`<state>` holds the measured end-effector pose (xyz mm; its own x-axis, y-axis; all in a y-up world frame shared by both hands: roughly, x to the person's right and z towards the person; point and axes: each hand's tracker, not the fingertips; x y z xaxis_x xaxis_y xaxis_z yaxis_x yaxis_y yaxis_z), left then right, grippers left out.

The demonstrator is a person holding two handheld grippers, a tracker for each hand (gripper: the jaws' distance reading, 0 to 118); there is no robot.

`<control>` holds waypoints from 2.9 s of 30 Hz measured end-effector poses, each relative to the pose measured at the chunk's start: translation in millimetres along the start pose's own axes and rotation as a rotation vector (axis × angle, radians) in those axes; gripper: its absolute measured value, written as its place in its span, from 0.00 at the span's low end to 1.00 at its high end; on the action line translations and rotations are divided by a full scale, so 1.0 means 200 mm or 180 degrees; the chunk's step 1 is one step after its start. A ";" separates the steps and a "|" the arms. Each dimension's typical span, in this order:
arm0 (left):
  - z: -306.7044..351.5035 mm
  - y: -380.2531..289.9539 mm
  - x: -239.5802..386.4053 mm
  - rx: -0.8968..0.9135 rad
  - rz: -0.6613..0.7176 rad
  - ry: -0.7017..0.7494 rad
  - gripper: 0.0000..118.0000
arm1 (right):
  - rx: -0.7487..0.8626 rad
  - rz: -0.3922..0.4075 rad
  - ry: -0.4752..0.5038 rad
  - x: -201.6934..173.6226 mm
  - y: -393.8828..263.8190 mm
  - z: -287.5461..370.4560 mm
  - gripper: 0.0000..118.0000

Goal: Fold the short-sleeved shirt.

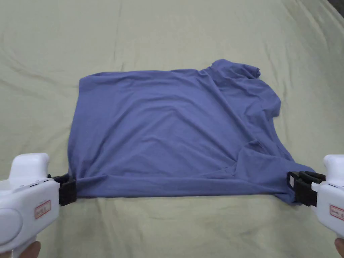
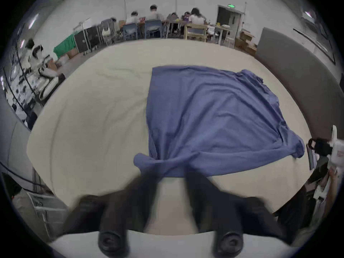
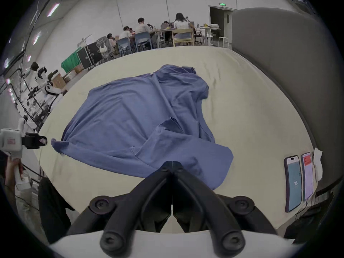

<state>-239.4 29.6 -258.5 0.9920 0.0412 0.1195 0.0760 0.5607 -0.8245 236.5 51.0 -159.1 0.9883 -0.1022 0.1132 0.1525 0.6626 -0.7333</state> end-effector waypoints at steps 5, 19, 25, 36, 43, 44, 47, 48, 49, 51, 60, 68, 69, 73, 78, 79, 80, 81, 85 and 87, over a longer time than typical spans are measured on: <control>-0.22 0.03 -0.06 -0.0217 0.0042 -0.0050 0.81 | -0.0078 0.0031 0.0083 -0.03 0.01 -0.04 0.02; -0.20 0.09 -0.09 -0.0308 0.0194 -0.0363 0.00 | -0.0415 -0.0059 -0.0019 0.01 -0.04 -0.13 0.46; -0.10 0.12 -0.07 -0.0246 0.0147 -0.0320 0.00 | -0.0569 -0.0481 0.0006 0.20 -0.05 -0.18 1.00; -0.14 0.13 -0.06 -0.0268 0.0444 -0.0353 0.00 | -0.0456 -0.0580 0.0032 0.18 -0.07 -0.39 0.16; 0.03 0.27 -0.05 0.0085 0.0846 -0.0472 0.00 | -0.0263 -0.0477 -0.0040 0.13 0.09 -0.25 0.16; 0.02 0.32 -0.05 0.0072 0.0803 -0.0458 0.00 | -0.0212 -0.0503 -0.0050 0.13 0.13 -0.26 0.16; -0.06 0.51 -0.02 0.0167 0.0528 -0.0255 0.00 | -0.0087 -0.0568 -0.0009 0.09 0.31 -0.32 0.16; -0.11 0.59 -0.02 0.0164 0.0464 -0.0227 0.00 | -0.0079 -0.0575 0.0011 0.08 0.38 -0.37 0.16; -0.17 0.66 -0.01 0.0152 0.0452 -0.0284 0.00 | -0.0082 -0.0559 0.0015 0.09 0.45 -0.42 0.16; -0.31 0.80 -0.01 0.0140 0.0402 -0.0307 0.00 | -0.0095 -0.0440 -0.0023 0.06 0.59 -0.55 0.16; -0.93 1.08 -0.06 -0.0217 0.0285 -0.0032 0.00 | -0.0541 -0.0227 -0.0164 0.05 0.92 -1.15 0.16; -0.98 0.98 -0.06 -0.0239 0.0191 0.0031 0.35 | -0.0478 -0.0193 -0.0204 0.07 0.84 -1.20 0.68; -0.97 0.96 -0.07 -0.0230 0.0184 0.0028 0.61 | -0.0521 -0.0183 -0.0156 0.08 0.83 -1.19 0.96; -0.75 0.86 -0.09 0.0154 0.0124 0.0104 0.76 | -0.0293 -0.0245 0.0055 0.07 0.79 -0.98 1.00; -0.28 0.62 -0.08 0.0712 -0.0050 -0.0157 0.76 | 0.0070 -0.0007 0.0067 0.00 0.61 -0.55 1.00; -0.19 0.55 -0.08 0.0766 -0.0173 -0.0306 0.74 | 0.0200 0.0110 -0.0013 -0.03 0.56 -0.46 0.97; -0.10 0.47 -0.07 0.0790 -0.0239 -0.0317 0.60 | 0.0300 0.0247 -0.0128 -0.07 0.50 -0.36 0.81; -0.01 0.39 -0.03 0.0784 -0.0228 -0.0216 0.30 | 0.0353 0.0337 -0.0170 -0.10 0.43 -0.28 0.55; 0.15 0.18 0.04 0.0648 -0.0166 -0.0069 0.00 | 0.0328 0.0140 -0.0060 -0.13 0.23 -0.13 0.03; 0.17 0.12 0.07 0.0620 -0.0147 -0.0056 0.00 | 0.0174 0.0031 0.0117 -0.12 0.17 -0.12 0.03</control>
<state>-226.4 72.1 -258.4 0.9858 0.0253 0.1657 0.0987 0.7117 -0.6955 217.1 58.6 -203.4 0.9892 -0.1221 0.0809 0.1437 0.7031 -0.6965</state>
